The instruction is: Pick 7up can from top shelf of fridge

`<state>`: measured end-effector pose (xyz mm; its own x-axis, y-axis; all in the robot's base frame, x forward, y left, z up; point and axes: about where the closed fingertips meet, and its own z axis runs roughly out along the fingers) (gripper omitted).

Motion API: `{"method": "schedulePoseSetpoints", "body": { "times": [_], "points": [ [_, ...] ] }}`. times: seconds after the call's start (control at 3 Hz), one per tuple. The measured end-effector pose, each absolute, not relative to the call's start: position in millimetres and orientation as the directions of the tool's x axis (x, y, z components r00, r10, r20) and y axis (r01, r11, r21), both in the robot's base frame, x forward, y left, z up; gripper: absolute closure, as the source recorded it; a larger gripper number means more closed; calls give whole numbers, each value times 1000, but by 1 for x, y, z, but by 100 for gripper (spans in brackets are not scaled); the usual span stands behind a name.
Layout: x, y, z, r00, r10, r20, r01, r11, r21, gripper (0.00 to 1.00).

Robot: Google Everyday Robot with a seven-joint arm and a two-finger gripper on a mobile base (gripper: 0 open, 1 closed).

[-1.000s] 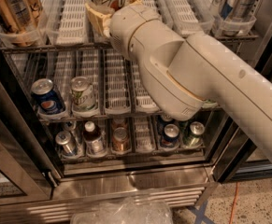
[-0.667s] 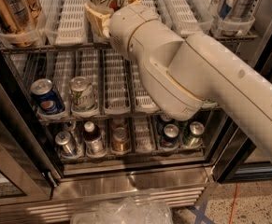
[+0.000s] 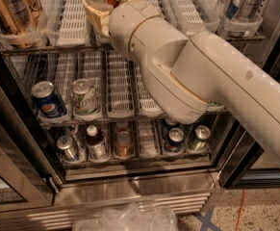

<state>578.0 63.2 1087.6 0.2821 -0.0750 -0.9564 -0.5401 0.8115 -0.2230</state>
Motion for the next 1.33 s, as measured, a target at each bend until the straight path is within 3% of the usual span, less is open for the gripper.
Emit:
{"method": "schedulePoseSetpoints", "body": {
  "times": [1.33],
  "points": [
    [553, 63, 1094, 265, -51, -963, -571, 796, -199, 100]
  ]
}}
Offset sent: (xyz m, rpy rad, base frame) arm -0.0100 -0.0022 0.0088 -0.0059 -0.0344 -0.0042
